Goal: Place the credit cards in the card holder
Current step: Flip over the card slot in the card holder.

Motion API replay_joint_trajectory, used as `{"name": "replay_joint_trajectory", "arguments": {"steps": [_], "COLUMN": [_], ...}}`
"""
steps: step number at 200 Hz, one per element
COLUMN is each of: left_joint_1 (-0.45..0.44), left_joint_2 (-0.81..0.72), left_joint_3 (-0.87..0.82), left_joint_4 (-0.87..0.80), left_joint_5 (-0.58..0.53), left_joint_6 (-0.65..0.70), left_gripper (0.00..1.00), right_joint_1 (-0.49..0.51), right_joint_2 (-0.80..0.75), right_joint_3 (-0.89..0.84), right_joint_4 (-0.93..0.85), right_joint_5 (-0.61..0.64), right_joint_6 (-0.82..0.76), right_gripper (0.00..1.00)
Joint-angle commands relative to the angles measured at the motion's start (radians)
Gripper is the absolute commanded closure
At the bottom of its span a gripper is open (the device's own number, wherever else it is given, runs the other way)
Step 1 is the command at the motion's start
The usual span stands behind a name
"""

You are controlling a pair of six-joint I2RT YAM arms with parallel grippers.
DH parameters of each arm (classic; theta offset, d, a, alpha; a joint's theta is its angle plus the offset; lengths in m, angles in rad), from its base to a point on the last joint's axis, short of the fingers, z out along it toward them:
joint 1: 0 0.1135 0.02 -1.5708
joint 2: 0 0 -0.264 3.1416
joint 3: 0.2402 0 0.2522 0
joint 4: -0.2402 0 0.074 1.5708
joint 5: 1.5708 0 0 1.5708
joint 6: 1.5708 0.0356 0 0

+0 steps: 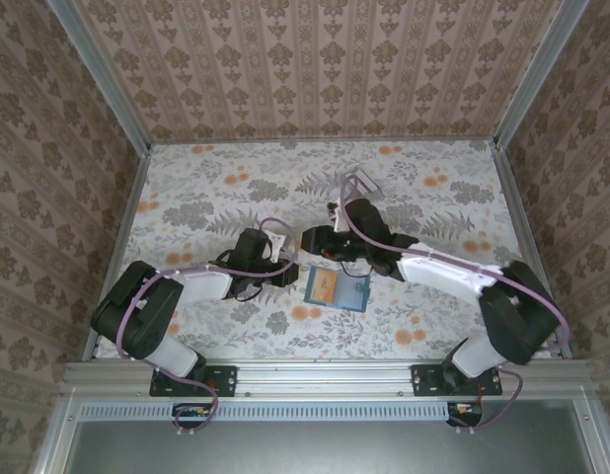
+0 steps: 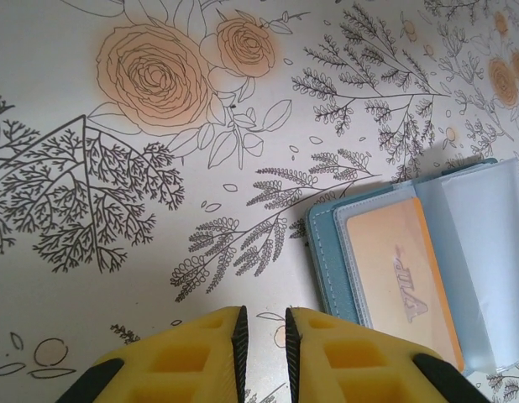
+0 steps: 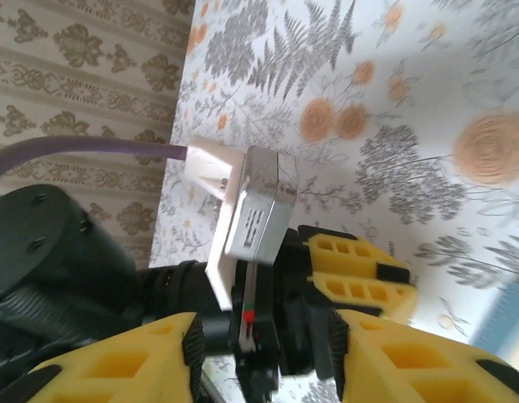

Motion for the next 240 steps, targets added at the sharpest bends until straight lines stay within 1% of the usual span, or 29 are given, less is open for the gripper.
{"name": "replay_joint_trajectory", "arguments": {"steps": [1,17,33,57,73,104,127,167,191,240], "left_joint_1": [0.006,0.005,0.002,0.002,0.0,0.002,0.001,-0.001,0.002,0.003], "left_joint_2": [-0.009,-0.007,0.003,0.026,0.03,0.034,0.025,0.024,0.023,0.023], "left_joint_3": [-0.004,-0.004,-0.002,0.009,0.006,0.017,0.008,0.008,0.013,0.016], "left_joint_4": [0.02,0.027,0.039,0.035,0.052,0.033,0.039,0.04,0.024,0.018], "left_joint_5": [0.011,0.022,0.019,0.035,0.037,0.035,0.026,0.038,0.025,0.031], "left_joint_6": [-0.012,-0.015,-0.017,-0.02,-0.026,-0.019,-0.018,-0.019,-0.015,-0.015], "left_gripper": [0.77,0.76,0.76,0.76,0.75,0.75,0.75,0.75,0.75,0.74], "right_joint_1": [-0.005,-0.008,-0.008,-0.007,-0.007,-0.007,-0.005,0.001,0.004,0.021], "right_joint_2": [-0.179,-0.27,-0.324,-0.362,-0.355,-0.34,-0.312,-0.206,-0.168,-0.135], "right_joint_3": [-0.04,-0.108,-0.188,-0.317,-0.357,-0.412,-0.426,-0.418,-0.435,-0.357], "right_joint_4": [-0.313,-0.414,-0.448,-0.37,-0.338,-0.258,-0.215,-0.129,-0.031,0.014], "right_joint_5": [0.183,0.262,0.264,0.222,0.204,0.182,0.174,0.158,0.139,0.098], "right_joint_6": [-0.12,-0.132,-0.104,-0.032,-0.013,0.033,0.044,0.056,0.098,0.09], "right_gripper": [0.51,0.49,0.49,0.47,0.45,0.42,0.42,0.42,0.42,0.43]}}
